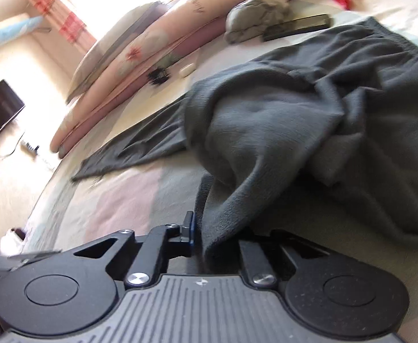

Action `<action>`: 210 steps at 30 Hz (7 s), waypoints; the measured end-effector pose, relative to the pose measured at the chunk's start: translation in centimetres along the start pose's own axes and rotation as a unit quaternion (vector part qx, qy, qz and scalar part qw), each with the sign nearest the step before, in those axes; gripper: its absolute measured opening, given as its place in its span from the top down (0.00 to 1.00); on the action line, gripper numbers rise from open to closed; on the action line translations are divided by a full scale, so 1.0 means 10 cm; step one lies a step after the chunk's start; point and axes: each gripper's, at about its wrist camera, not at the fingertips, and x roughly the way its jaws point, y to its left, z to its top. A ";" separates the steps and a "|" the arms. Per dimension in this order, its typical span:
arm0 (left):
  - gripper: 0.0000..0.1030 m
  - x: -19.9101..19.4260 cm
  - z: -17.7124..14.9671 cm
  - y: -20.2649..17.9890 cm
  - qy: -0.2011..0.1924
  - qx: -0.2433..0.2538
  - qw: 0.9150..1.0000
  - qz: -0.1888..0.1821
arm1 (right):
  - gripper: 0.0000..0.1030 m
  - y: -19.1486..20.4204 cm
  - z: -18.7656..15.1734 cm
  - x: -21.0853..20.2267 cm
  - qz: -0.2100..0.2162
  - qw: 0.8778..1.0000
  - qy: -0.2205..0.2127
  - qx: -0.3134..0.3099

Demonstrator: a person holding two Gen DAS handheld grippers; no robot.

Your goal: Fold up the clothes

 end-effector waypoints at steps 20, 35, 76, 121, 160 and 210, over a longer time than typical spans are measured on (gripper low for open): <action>0.01 -0.14 0.01 0.13 -0.012 -0.005 1.000 -0.013 | 0.56 0.32 -0.33 -0.09 0.035 0.993 0.095 -0.052; 0.01 0.46 0.42 0.26 0.026 -0.064 0.986 -0.150 | 0.51 0.24 -0.39 -0.20 0.042 0.995 0.083 -0.033; 0.22 0.61 0.06 0.25 0.004 -0.253 0.938 -0.238 | 0.49 0.13 -0.50 -0.23 0.078 0.995 0.056 -0.008; 0.97 -0.56 -0.35 0.91 -0.019 -0.205 0.978 0.030 | 0.30 0.89 -0.58 -0.73 -0.072 0.983 0.071 -0.153; 0.96 -1.40 -0.48 2.16 -0.042 -0.272 0.945 0.179 | 0.19 1.23 -0.65 -0.75 -0.076 0.981 0.068 -0.165; 0.56 -1.27 -1.24 2.13 -0.189 -0.452 0.872 0.012 | 0.17 1.20 -0.71 -0.70 -0.070 0.983 0.077 -0.154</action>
